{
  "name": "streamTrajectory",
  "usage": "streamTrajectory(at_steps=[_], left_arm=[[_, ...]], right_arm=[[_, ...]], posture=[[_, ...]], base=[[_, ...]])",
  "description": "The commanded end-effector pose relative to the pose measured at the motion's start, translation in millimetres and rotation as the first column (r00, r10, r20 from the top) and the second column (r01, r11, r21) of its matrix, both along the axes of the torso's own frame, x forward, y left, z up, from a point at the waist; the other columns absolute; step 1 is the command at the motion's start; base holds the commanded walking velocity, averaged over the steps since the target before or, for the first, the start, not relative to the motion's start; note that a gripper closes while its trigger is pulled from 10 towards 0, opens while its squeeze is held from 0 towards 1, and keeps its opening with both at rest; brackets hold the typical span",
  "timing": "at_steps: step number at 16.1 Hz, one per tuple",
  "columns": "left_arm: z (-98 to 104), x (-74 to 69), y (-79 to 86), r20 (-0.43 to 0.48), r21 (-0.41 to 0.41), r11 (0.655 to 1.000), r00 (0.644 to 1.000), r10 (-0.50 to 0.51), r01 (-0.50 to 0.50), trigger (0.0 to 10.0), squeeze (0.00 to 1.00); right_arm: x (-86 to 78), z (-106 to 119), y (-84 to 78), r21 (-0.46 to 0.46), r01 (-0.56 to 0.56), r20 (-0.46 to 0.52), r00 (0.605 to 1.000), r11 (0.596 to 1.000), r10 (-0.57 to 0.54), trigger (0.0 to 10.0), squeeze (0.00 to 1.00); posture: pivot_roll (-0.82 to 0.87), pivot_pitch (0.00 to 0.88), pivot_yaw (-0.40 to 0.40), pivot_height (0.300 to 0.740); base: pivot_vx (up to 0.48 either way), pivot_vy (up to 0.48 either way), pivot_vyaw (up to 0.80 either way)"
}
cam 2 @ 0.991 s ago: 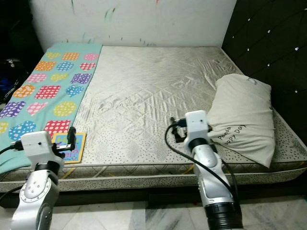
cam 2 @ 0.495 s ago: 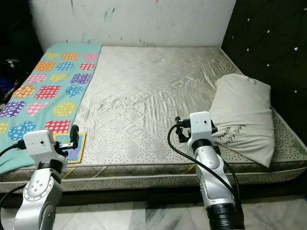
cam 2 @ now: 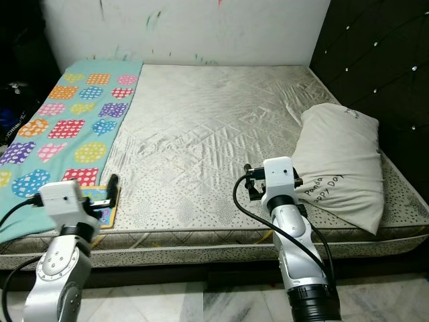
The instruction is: Clean up the room
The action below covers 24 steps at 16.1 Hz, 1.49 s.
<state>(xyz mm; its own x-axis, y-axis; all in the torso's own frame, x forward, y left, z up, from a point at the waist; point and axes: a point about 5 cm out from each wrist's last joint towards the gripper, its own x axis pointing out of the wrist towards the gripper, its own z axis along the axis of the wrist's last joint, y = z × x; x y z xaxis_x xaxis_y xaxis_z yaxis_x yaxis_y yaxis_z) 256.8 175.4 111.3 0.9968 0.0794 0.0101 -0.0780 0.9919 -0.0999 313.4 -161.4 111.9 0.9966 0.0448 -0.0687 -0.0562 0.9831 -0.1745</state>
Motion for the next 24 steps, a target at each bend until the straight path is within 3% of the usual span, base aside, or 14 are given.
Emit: streamTrajectory(at_steps=[1, 16, 20, 24], left_arm=[[5.8, 1.2, -2.6, 0.022, -0.005, 1.000, 1.000, -0.018, 0.018, 10.0, 0.00], [4.4, 2.7, -3.9, 0.011, -0.011, 0.999, 0.999, -0.036, 0.036, 10.0, 0.00], [2.0, 4.6, -12.2, -0.015, -0.066, 0.998, 1.000, -0.024, 0.023, 10.0, 0.00], [-0.5, 3.0, -10.0, -0.028, -0.072, 0.997, 1.000, -0.010, 0.008, 10.0, 0.00]], right_arm=[[3.0, 4.0, 0.5, 0.003, 0.001, 0.014, 1.000, 1.000, -0.001, 10.0, 0.00], [3.9, 2.1, 2.3, -0.007, -0.006, 0.019, 1.000, 1.000, 0.007, 10.0, 0.00], [4.1, 0.8, 1.3, -0.012, -0.008, 0.019, 1.000, 1.000, 0.008, 10.0, 0.00], [3.4, -1.2, 1.7, -0.009, -0.008, 0.017, 1.000, 1.000, 0.008, 10.0, 0.00]], posture=[[-0.07, 0.000, -0.041, 0.740], [-0.07, 0.000, -0.038, 0.740], [-0.06, 0.000, -0.040, 0.740], [-0.05, 0.000, -0.046, 0.740]], base=[[0.315, 0.000, 0.00], [0.381, 0.000, 0.00], [0.000, 0.000, 0.00], [0.000, 0.000, 0.00]])
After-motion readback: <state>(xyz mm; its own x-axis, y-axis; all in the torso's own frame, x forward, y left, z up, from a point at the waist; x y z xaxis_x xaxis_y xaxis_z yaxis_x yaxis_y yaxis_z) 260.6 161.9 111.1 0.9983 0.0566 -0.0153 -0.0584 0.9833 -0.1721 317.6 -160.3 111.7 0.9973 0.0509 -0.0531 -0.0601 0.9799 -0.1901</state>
